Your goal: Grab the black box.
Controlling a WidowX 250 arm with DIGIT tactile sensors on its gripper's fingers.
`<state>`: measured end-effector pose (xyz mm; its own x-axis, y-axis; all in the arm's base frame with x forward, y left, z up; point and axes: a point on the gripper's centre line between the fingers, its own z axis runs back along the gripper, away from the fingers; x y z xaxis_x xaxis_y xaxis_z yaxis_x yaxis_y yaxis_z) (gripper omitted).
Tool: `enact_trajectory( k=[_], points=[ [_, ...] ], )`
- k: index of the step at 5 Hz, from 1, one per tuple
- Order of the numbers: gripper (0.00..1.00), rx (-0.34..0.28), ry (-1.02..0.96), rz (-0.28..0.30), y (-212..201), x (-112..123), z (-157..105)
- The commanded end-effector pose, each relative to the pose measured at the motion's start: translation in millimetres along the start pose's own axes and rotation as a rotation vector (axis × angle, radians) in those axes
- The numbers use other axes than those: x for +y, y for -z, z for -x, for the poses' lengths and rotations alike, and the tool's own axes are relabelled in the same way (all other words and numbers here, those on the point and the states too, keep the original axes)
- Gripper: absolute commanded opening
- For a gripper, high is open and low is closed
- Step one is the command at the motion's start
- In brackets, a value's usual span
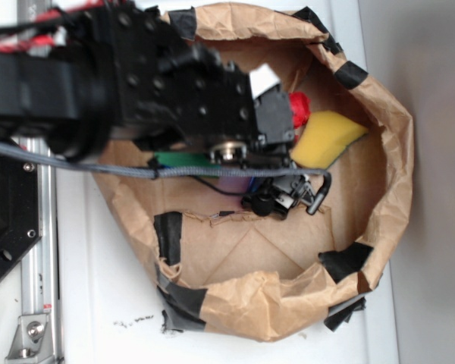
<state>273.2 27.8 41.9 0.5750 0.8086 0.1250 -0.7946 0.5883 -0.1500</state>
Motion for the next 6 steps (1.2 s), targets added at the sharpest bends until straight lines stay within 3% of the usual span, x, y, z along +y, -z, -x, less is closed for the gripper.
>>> enact_trajectory(
  k=[1, 3, 5, 6],
  points=[
    [1.0, 0.09, 0.018, 0.024, 28, -37, 1],
    [1.0, 0.188, 0.072, 0.04, 15, -68, 44],
    [1.0, 0.16, 0.115, 0.098, -32, -57, 53],
    [0.0, 0.144, 0.1, 0.099, -34, -57, 51]
  ],
)
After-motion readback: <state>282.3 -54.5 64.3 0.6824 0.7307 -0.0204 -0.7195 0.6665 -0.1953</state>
